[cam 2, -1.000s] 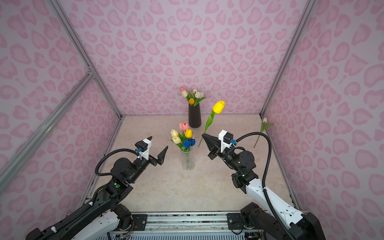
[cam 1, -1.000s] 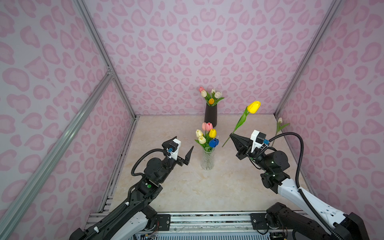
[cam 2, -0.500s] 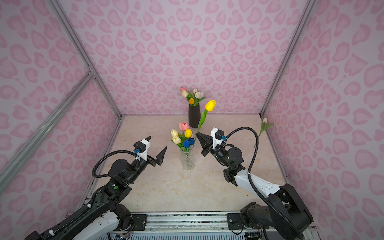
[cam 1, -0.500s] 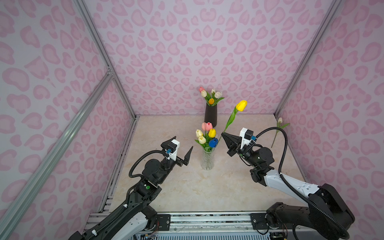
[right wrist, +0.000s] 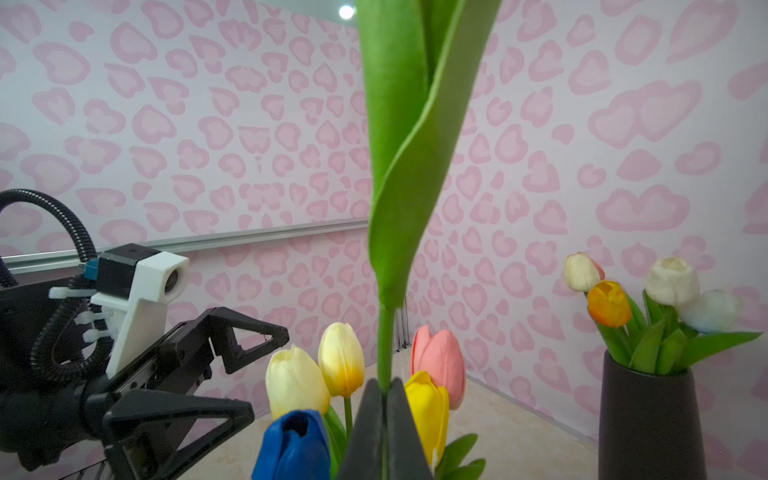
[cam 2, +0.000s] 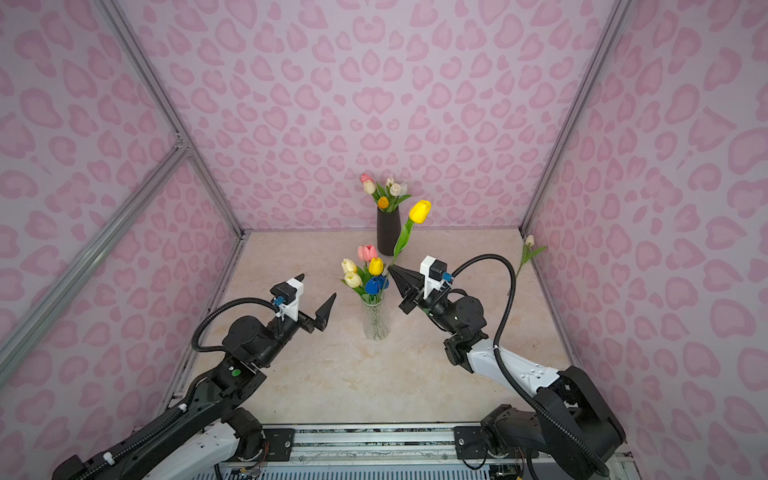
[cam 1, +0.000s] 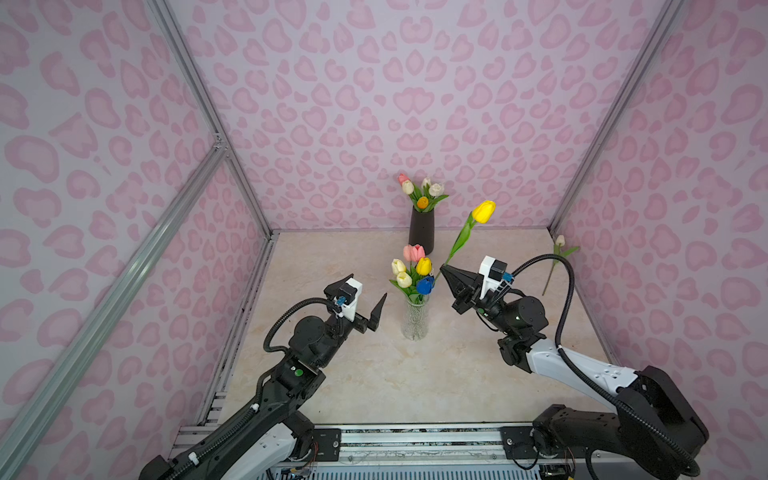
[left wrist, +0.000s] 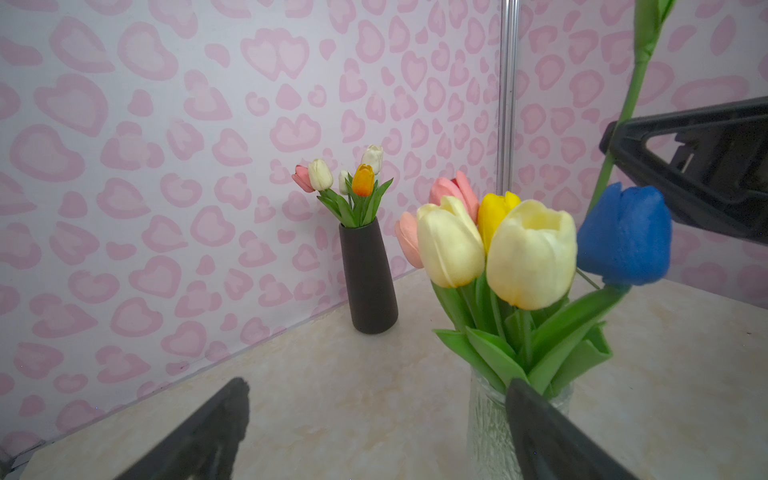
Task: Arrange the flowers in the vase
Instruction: 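Carry the yellow tulip to the glass vase and lower its stem in, then open the right gripper and move it to the cream tulip in the corner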
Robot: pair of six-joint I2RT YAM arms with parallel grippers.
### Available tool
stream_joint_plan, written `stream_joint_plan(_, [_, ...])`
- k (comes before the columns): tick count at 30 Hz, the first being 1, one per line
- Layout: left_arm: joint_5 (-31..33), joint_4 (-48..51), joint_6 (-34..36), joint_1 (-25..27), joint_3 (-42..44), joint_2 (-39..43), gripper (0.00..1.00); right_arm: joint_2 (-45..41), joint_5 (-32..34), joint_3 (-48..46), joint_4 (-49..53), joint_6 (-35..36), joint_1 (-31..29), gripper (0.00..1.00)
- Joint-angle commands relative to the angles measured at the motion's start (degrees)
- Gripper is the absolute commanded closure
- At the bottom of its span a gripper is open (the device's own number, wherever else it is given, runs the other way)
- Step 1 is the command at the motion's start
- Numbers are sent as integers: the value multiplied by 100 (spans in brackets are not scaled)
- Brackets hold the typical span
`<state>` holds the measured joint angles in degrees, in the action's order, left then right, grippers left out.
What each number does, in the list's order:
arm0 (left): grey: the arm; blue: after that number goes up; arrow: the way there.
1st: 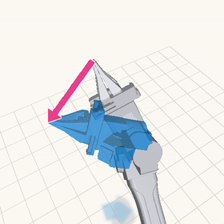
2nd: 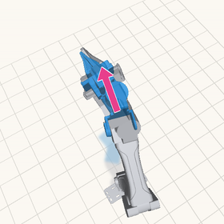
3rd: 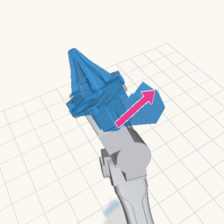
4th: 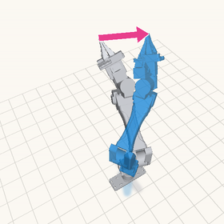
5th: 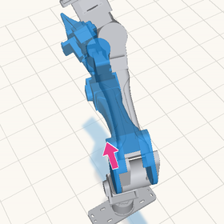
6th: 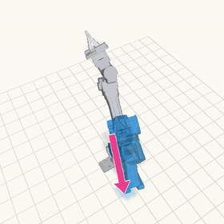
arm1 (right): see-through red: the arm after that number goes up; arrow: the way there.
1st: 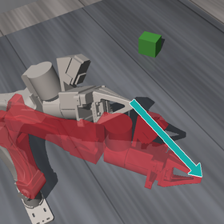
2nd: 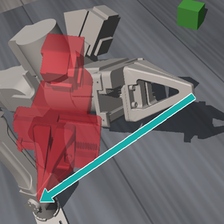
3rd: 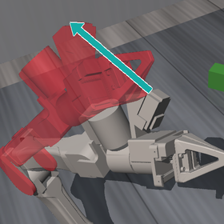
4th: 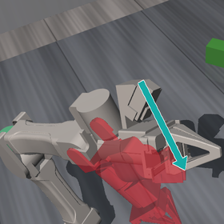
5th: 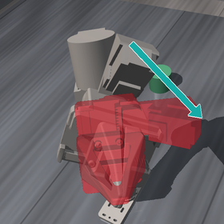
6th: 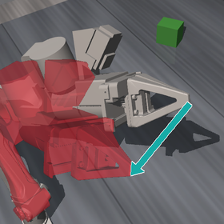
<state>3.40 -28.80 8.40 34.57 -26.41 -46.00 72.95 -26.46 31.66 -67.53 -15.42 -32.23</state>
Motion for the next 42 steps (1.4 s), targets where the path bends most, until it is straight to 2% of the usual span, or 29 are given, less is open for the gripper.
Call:
stream_joint_plan(1, [-70, -159, 59, -3, -79, 0, 3, 98, 87, -60, -147, 68, -26, 100])
stream_joint_plan(12, [-25, -142, 79, -3, -31, 71, 3, 340, 89, -105, 32, 452, -34, 100])
stream_joint_plan(21, [-16, -143, 115, -3, -48, 44, 3, 411, 191, -187, 707, 1111, -219, 100])
stream_joint_plan(22, [-23, -143, 115, -3, -52, 35, 3, 400, 198, -170, 812, 1170, -255, 98])
stream_joint_plan(24, [-40, -159, 115, -3, -63, 14, 3, 320, 227, -115, 1140, 1335, -340, 80])
stream_joint_plan(25, [-41, -156, 117, -3, -64, 12, 3, 268, 254, -65, 1360, 1415, -387, 77])
stream_joint_plan(31, [-76, -187, 109, -3, -74, -54, 3, -231, 606, 22, 2129, 1530, -437, 65])
stream_joint_plan(40, [-70, -223, 95, -3, -31, -119, 3, -1494, 924, 341, 3909, 1953, -400, 54])
stream_joint_plan(42, [-75, -239, 101, -3, -44, -124, 3, -1855, 982, 251, 4147, 2037, -363, 49])
